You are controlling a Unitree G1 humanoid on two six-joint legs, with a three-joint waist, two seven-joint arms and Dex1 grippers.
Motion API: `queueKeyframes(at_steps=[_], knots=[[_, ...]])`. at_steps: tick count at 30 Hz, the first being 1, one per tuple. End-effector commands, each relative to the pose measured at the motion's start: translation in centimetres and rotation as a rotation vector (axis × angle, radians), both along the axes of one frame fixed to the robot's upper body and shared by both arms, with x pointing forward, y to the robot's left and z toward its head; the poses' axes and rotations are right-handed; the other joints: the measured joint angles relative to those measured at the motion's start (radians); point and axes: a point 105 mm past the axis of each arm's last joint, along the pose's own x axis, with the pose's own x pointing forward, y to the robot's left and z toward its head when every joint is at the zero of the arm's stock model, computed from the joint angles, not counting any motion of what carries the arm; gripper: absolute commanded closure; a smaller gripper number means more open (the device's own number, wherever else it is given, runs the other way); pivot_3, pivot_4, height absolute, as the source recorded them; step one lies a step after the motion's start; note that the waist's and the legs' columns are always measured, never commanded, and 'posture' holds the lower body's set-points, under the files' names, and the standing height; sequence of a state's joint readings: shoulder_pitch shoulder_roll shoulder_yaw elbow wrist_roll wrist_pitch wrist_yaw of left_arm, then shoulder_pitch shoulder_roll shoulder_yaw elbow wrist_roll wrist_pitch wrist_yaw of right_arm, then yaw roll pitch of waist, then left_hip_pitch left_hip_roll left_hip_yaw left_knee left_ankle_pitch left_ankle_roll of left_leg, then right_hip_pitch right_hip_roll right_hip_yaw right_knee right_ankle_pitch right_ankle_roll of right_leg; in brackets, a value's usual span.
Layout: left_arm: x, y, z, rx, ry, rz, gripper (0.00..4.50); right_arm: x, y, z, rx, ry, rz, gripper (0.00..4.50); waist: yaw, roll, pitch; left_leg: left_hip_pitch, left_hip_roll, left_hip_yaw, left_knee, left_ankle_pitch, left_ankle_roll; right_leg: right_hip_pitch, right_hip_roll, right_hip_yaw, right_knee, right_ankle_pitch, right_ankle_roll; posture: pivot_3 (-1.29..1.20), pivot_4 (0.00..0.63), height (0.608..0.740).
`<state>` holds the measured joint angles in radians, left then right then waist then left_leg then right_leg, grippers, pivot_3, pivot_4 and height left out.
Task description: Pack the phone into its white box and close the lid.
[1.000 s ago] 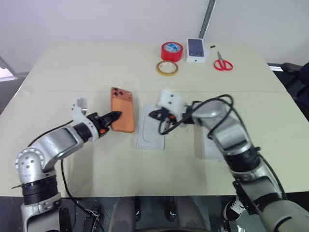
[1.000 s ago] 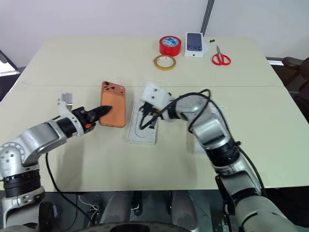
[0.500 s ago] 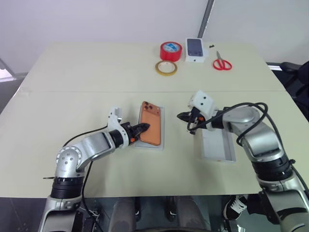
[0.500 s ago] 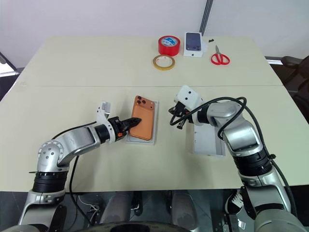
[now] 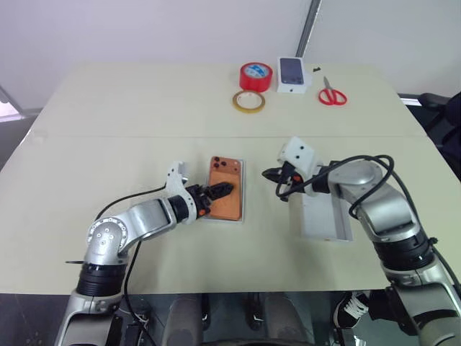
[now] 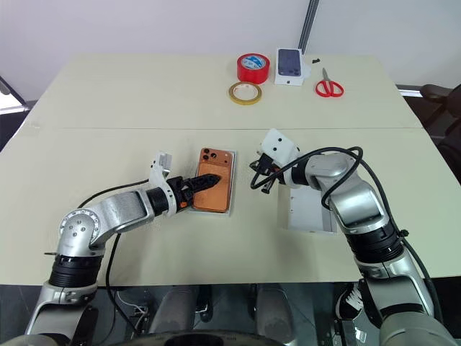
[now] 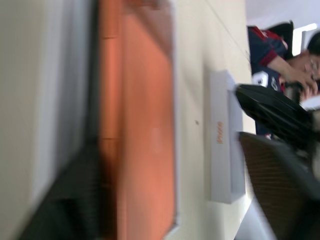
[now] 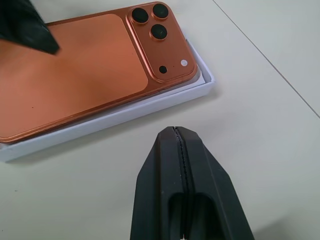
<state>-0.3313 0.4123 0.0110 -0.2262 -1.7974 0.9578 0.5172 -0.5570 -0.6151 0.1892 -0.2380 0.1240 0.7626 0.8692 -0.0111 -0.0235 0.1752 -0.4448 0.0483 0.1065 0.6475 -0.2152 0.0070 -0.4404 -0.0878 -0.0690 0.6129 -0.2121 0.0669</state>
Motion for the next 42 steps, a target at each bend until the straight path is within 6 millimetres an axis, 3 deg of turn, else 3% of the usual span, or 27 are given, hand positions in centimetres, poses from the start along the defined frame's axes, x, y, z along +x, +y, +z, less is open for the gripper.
queueKeyframes(at_steps=[1, 10, 14, 17, 20, 24, 27, 30, 33, 42], knots=[[-0.3, 0.4, 1.5, 0.093, -0.101, -0.041, 0.04, 0.3, -0.2, 1.3, -0.013, -0.055, 0.003, 4.5, 0.0, 0.0, 0.0, 0.0, 0.0, 0.0, 0.0, 0.0, 0.0, 0.0, 0.001, 0.0, 0.0, 0.0, 0.0, 0.0, 0.15, 0.74], [-0.6, 1.3, 3.2, 0.23, -0.218, -0.114, 0.04, 0.5, -0.4, 1.4, -0.02, -0.062, 0.0, 4.5, 0.003, 0.0, 0.0, -0.001, 0.0, 0.0, 0.0, 0.0, 0.0, 0.0, 0.0, 0.0, 0.0, 0.0, 0.001, 0.0, 0.15, 0.74], [0.3, 3.4, 4.1, 0.287, -0.272, -0.053, 0.04, 0.7, -0.2, 1.6, -0.026, -0.069, 0.001, 4.5, 0.002, 0.0, 0.0, -0.001, 0.0, 0.0, 0.0, 0.0, 0.0, -0.001, 0.0, 0.0, 0.0, 0.0, 0.001, 0.0, 0.15, 0.74], [1.4, 6.0, 3.9, 0.43, -0.311, 0.035, 0.87, 0.9, -0.1, 1.4, -0.039, -0.059, -0.014, 4.5, -0.001, 0.001, 0.001, -0.001, 0.0, 0.0, -0.001, 0.0, 0.0, -0.001, 0.0, 0.0, 0.0, 0.0, 0.0, 0.0, 0.15, 0.74], [2.2, 7.9, 3.7, 0.555, -0.356, 0.07, 2.42, 1.5, 0.0, 0.9, -0.067, -0.048, -0.052, 4.5, 0.0, 0.001, 0.001, -0.001, 0.0, 0.0, -0.001, -0.001, -0.001, -0.002, 0.001, 0.0, 0.0, 0.0, 0.0, 0.0, 0.15, 0.74], [2.4, 8.7, 3.3, 0.638, -0.391, 0.048, 4.45, 1.7, 0.1, 0.6, -0.09, -0.045, -0.062, 4.5, 0.003, 0.001, 0.001, -0.002, 0.0, 0.001, -0.001, -0.002, -0.003, -0.003, -0.001, 0.0, -0.001, 0.0, 0.0, 0.0, 0.15, 0.74], [2.1, 8.6, 2.9, 0.653, -0.412, 0.007, 4.45, 1.1, 0.9, 1.5, -0.077, -0.086, -0.001, 4.5, 0.001, 0.001, 0.001, -0.004, 0.0, 0.001, -0.001, -0.002, -0.003, -0.004, -0.001, 0.0, -0.002, 0.0, 0.0, 0.0, 0.15, 0.74], [1.4, 8.2, 3.0, 0.683, -0.512, -0.052, 4.45, -1.6, 3.0, 2.0, -0.034, -0.071, 0.178, 4.5, 0.0, 0.002, 0.002, -0.004, 0.0, 0.001, -0.001, -0.002, -0.003, -0.005, -0.001, 0.0, -0.002, 0.0, 0.0, 0.0, 0.15, 0.74], [0.2, 8.5, 2.8, 0.686, -0.59, -0.133, 4.45, -3.9, 4.6, 0.6, -0.043, -0.027, 0.299, 4.5, -0.002, 0.002, 0.002, -0.004, 0.002, 0.001, -0.004, -0.002, -0.003, -0.006, 0.0, 0.0, -0.002, 0.0, 0.001, 0.0, 0.15, 0.74], [-4.2, 9.0, 2.2, 0.71, -0.753, -0.42, 4.45, -5.7, 6.4, -1.9, -0.063, 0.093, 0.389, 4.5, 0.0, 0.004, 0.003, -0.011, 0.002, 0.003, -0.004, -0.002, -0.004, -0.02, -0.005, 0.001, -0.002, 0.001, -0.003, 0.0, 0.15, 0.74]])
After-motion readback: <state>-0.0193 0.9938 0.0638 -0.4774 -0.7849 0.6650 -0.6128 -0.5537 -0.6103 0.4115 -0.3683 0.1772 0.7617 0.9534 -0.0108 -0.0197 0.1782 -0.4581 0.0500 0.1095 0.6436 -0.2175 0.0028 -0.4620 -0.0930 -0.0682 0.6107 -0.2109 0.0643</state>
